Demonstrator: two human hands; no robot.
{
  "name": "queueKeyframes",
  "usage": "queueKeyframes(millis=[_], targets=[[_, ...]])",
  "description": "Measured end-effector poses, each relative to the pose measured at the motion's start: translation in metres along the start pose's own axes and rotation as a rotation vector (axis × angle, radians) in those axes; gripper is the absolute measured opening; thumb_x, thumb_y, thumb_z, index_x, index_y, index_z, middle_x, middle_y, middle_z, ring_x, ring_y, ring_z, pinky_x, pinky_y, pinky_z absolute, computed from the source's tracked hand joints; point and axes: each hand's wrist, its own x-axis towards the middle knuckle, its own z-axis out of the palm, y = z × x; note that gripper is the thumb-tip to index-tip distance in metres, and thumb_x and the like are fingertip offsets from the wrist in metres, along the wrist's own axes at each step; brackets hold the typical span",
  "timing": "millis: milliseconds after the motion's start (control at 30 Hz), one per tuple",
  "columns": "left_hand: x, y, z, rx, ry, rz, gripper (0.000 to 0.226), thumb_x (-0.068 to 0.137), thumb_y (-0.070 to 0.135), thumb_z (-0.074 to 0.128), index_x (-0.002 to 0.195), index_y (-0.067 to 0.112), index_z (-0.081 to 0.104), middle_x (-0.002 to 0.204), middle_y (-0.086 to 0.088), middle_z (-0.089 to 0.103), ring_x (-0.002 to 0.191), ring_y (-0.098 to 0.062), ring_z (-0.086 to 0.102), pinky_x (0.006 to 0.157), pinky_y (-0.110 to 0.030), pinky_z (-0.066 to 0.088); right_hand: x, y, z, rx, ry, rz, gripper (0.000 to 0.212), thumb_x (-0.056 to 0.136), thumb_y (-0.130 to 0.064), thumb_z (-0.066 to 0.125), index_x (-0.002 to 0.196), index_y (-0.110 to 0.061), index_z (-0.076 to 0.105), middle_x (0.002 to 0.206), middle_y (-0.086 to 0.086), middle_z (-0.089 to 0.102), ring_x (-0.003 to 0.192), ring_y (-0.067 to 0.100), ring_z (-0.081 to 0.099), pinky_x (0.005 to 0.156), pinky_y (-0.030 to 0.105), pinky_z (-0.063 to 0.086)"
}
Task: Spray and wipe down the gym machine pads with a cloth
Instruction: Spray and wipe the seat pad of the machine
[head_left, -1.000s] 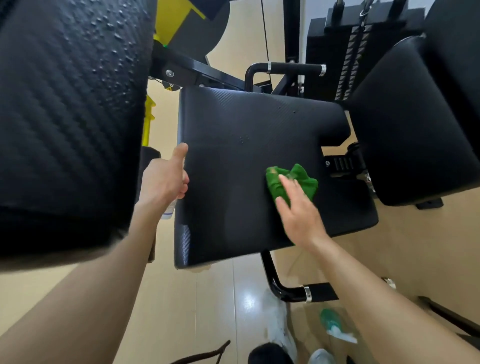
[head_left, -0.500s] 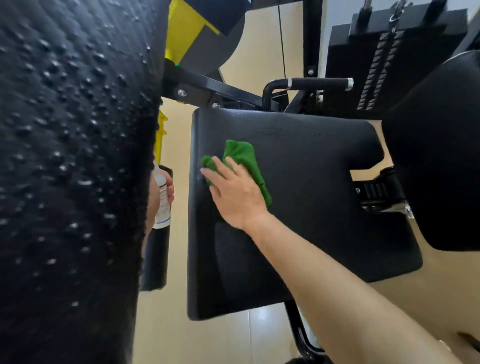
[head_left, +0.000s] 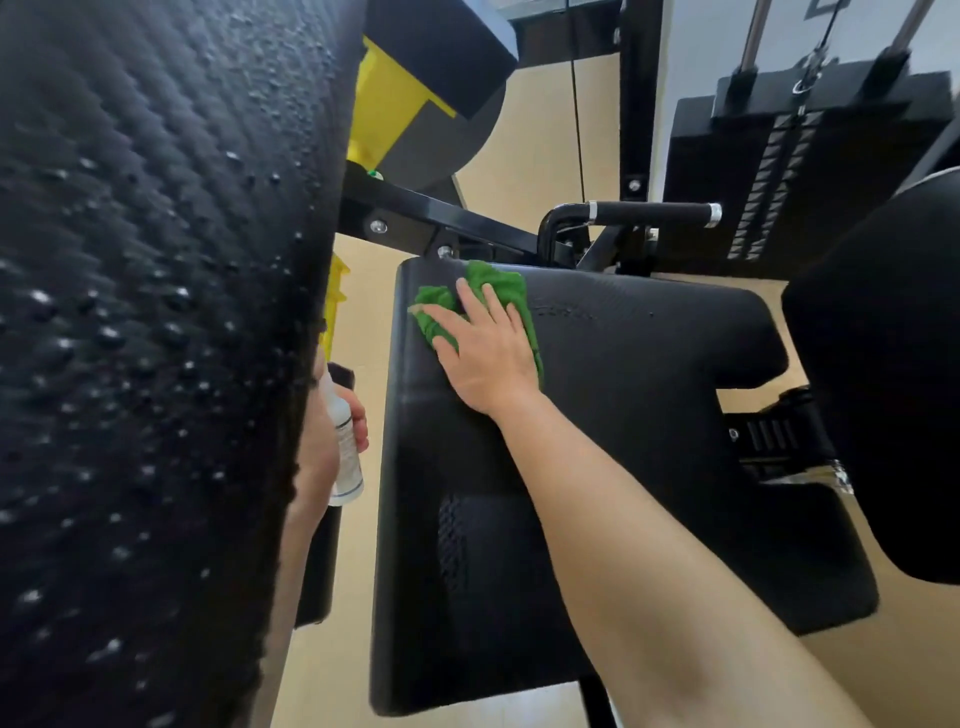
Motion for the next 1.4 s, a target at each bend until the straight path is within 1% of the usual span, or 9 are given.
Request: queueKeyframes(millis=[100, 267, 400, 500, 700, 933, 1133, 1300, 1400], targets=[[-0.005, -0.002, 0.004, -0.024, 0.061, 0.072, 0.070, 0.106, 0.053, 0.041, 0.056, 0.005, 0.051, 0.039, 0.000, 0.049, 0.034, -0.012, 0.046, 0.043, -0.020, 0.039, -0.057, -0.009, 0.011, 0.055, -0.004, -0.136, 0.050, 0.102, -0.029, 0.045, 0.152, -0.039, 0.039, 0.167, -0.003, 0.021, 0.155, 0.025, 0.013, 0.126, 0.046, 0.012], [-0.019, -0.008, 0.022, 0.008, 0.001, 0.012, 0.072, 0.094, 0.063, 0.047, 0.048, 0.008, 0.057, 0.045, -0.009, 0.053, 0.041, -0.025, 0.049, 0.057, -0.034, 0.042, -0.189, 0.033, 0.001, 0.069, -0.085, -0.332, 0.046, 0.098, -0.031, 0.049, 0.144, -0.035, 0.052, 0.163, -0.006, 0.033, 0.152, 0.018, 0.026, 0.122, 0.041, 0.028], [-0.046, -0.017, 0.058, 0.032, -0.146, 0.008, 0.071, 0.083, 0.073, 0.048, 0.044, 0.015, 0.060, 0.050, -0.011, 0.057, 0.046, -0.025, 0.054, 0.060, -0.036, 0.045, -0.238, 0.098, -0.031, 0.022, 0.033, -0.041, 0.044, 0.094, -0.042, 0.055, 0.138, -0.047, 0.055, 0.164, 0.002, 0.022, 0.145, 0.025, 0.032, 0.118, 0.041, 0.034], [-0.068, -0.022, 0.091, 0.041, -0.193, 0.029, 0.074, 0.100, 0.062, 0.045, 0.050, 0.011, 0.060, 0.053, -0.010, 0.059, 0.048, -0.021, 0.055, 0.059, -0.034, 0.046, -0.258, 0.128, -0.049, -0.044, -0.008, 0.231, 0.050, 0.096, -0.049, 0.055, 0.143, -0.058, 0.042, 0.165, 0.003, 0.007, 0.150, 0.029, 0.008, 0.119, 0.044, 0.024], [-0.094, -0.027, 0.158, 0.005, -0.286, -0.080, 0.070, 0.100, 0.060, 0.048, 0.055, 0.007, 0.059, 0.054, -0.009, 0.057, 0.048, -0.021, 0.055, 0.056, -0.032, 0.048, -0.296, 0.126, -0.049, 0.014, 0.067, 0.286, 0.060, 0.085, -0.028, 0.073, 0.138, -0.048, 0.053, 0.147, -0.016, 0.046, 0.132, 0.014, 0.037, 0.098, 0.038, 0.053], [-0.074, -0.021, 0.236, 0.145, -0.360, -0.216, 0.071, 0.096, 0.072, 0.051, 0.076, 0.006, 0.067, 0.054, -0.004, 0.062, 0.046, -0.018, 0.059, 0.053, -0.032, 0.053, -0.299, 0.121, -0.049, 0.148, 0.072, 0.353, 0.057, 0.091, -0.025, 0.066, 0.138, -0.052, 0.050, 0.149, -0.027, 0.035, 0.138, 0.003, 0.021, 0.113, 0.034, 0.038], [-0.055, -0.019, 0.291, 0.383, -0.346, -0.077, 0.074, 0.097, 0.072, 0.045, 0.080, 0.005, 0.072, 0.062, -0.005, 0.070, 0.061, -0.024, 0.068, 0.087, -0.046, 0.063, -0.312, 0.127, -0.049, 0.135, 0.073, 0.302, 0.055, 0.094, -0.032, 0.063, 0.141, -0.055, 0.043, 0.153, -0.027, 0.031, 0.140, 0.004, 0.021, 0.113, 0.029, 0.032], [-0.040, -0.015, 0.319, 0.476, -0.396, -0.039, 0.061, 0.097, 0.063, 0.046, 0.088, 0.007, 0.070, 0.070, -0.005, 0.068, 0.059, -0.022, 0.062, 0.064, -0.035, 0.054, -0.318, 0.135, -0.044, 0.143, 0.081, 0.292, 0.053, 0.095, -0.036, 0.058, 0.141, -0.057, 0.040, 0.152, -0.027, 0.028, 0.138, 0.006, 0.023, 0.113, 0.028, 0.026], [-0.037, -0.015, 0.326, 0.495, -0.424, 0.024, 0.053, 0.097, 0.058, 0.046, 0.085, 0.011, 0.067, 0.068, -0.004, 0.065, 0.058, -0.021, 0.059, 0.061, -0.033, 0.051, -0.317, 0.136, -0.041, 0.147, 0.087, 0.303, 0.052, 0.094, -0.037, 0.056, 0.140, -0.057, 0.039, 0.152, -0.028, 0.028, 0.136, 0.005, 0.023, 0.110, 0.027, 0.026]])
